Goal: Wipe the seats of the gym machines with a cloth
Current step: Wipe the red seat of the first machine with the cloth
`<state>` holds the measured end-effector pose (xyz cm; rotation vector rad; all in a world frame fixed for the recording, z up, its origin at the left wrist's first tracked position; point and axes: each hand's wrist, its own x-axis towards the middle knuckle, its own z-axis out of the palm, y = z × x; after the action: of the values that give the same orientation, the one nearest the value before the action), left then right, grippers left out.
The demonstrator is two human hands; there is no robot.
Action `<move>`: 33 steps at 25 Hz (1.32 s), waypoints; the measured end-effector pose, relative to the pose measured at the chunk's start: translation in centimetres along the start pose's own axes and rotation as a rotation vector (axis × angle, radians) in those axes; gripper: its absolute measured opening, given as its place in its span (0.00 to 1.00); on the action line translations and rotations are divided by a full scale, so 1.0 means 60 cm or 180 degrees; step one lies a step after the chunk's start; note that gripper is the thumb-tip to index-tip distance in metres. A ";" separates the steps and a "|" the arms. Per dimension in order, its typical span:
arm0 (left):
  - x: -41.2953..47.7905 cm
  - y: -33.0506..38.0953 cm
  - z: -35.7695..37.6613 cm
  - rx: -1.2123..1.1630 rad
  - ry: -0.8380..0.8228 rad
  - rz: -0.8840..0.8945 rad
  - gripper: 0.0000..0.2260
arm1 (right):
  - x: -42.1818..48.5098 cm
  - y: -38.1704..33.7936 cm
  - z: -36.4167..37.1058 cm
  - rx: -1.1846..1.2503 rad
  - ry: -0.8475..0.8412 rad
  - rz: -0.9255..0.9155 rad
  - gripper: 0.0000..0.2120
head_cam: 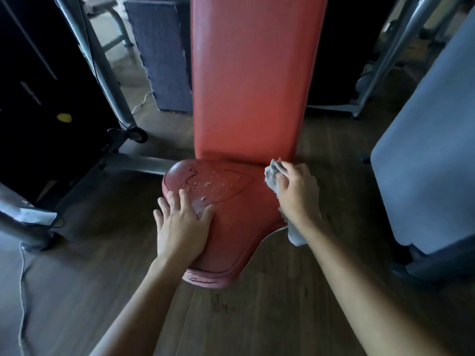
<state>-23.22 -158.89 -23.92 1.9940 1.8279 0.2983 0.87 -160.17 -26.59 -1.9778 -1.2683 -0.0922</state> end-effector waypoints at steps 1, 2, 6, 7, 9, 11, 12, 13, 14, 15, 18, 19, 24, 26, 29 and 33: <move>-0.004 0.003 -0.001 -0.0074 -0.0050 -0.0076 0.37 | 0.000 -0.003 -0.006 0.0083 -0.0075 0.0113 0.16; -0.009 0.008 -0.002 -0.0100 -0.0067 -0.0130 0.38 | 0.001 -0.006 -0.015 0.0183 -0.0172 0.0256 0.14; -0.026 0.019 -0.005 -0.0100 -0.0083 -0.0396 0.44 | 0.048 -0.042 -0.019 0.0624 -0.0626 0.0501 0.13; -0.029 0.018 -0.004 -0.0112 -0.0049 -0.0416 0.46 | 0.061 -0.056 -0.005 0.0662 -0.0814 0.0403 0.14; -0.028 0.018 -0.002 -0.0113 -0.0015 -0.0422 0.50 | 0.078 -0.076 0.035 0.0409 -0.1296 0.0002 0.16; -0.023 0.019 -0.003 -0.0110 -0.0049 -0.0413 0.52 | 0.075 -0.084 0.060 -0.0306 -0.1641 -0.0482 0.20; -0.022 0.021 -0.003 -0.0126 -0.0048 -0.0402 0.53 | 0.068 -0.084 0.060 -0.0455 -0.1732 -0.0684 0.21; -0.020 0.022 -0.004 -0.0162 -0.0047 -0.0398 0.53 | 0.061 -0.086 0.055 -0.0373 -0.1876 -0.0868 0.22; -0.020 0.021 -0.005 -0.0206 -0.0056 -0.0400 0.53 | 0.052 -0.089 0.043 -0.0248 -0.2080 -0.1031 0.23; -0.022 0.017 -0.007 -0.0245 -0.0075 -0.0401 0.54 | 0.041 -0.095 0.025 -0.0166 -0.2296 -0.1211 0.24; -0.029 -0.003 -0.013 -0.0339 -0.0153 -0.0399 0.54 | 0.031 -0.097 -0.012 -0.0469 -0.2814 -0.2008 0.25; -0.030 -0.006 -0.014 -0.0408 -0.0177 -0.0419 0.54 | 0.042 -0.090 -0.007 -0.0611 -0.2790 -0.2195 0.25; -0.018 0.019 -0.012 -0.0425 -0.0155 -0.0540 0.55 | 0.075 -0.107 0.069 -0.0330 -0.2435 -0.0963 0.25; -0.017 0.011 -0.013 -0.0408 -0.0178 -0.0554 0.55 | 0.038 -0.129 0.070 -0.0062 -0.2331 -0.1025 0.23; -0.017 -0.003 -0.014 -0.0545 -0.0220 -0.0577 0.56 | 0.006 -0.126 0.035 0.0408 -0.2500 -0.1757 0.18; -0.013 0.008 -0.009 -0.0802 -0.0200 -0.0505 0.53 | 0.063 -0.099 0.075 0.0093 -0.2500 -0.1619 0.16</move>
<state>-23.10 -159.63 -23.13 1.6613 1.7984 0.3919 -3.44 -153.27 -24.74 -1.6572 -2.2342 0.4986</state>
